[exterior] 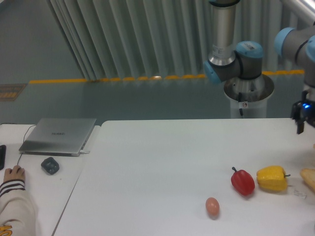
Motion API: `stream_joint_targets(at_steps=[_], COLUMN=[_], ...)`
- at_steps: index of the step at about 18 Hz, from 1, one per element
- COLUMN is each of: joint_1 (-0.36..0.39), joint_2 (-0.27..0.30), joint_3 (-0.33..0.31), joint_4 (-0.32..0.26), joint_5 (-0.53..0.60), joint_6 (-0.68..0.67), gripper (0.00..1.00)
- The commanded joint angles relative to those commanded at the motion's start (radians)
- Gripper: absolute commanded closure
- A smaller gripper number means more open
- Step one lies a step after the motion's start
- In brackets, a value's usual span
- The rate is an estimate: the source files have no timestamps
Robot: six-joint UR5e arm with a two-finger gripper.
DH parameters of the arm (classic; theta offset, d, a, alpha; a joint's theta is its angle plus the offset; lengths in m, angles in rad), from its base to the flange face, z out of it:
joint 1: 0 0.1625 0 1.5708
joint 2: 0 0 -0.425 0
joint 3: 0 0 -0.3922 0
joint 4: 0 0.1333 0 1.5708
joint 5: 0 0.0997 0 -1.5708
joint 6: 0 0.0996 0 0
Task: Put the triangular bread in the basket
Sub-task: 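Lower the gripper toward the tan triangular bread beside the yellow pepper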
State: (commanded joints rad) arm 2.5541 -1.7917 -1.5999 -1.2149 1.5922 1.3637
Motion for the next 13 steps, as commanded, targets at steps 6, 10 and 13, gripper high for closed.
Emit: stream_joint_targets(at_steps=[6, 10, 13], joint_1=[-0.003, -0.008, -0.009], joint_2=[-0.064, -0.095, -0.118], joint_3=[-0.008, -0.008, -0.008], joint_4=[0.052, 0.064, 0.090], joint_5=[0.075, 0.112, 0.118], joint_6=[0.003, 0.002, 0.000], gripper=[0.00, 0.00, 0.00])
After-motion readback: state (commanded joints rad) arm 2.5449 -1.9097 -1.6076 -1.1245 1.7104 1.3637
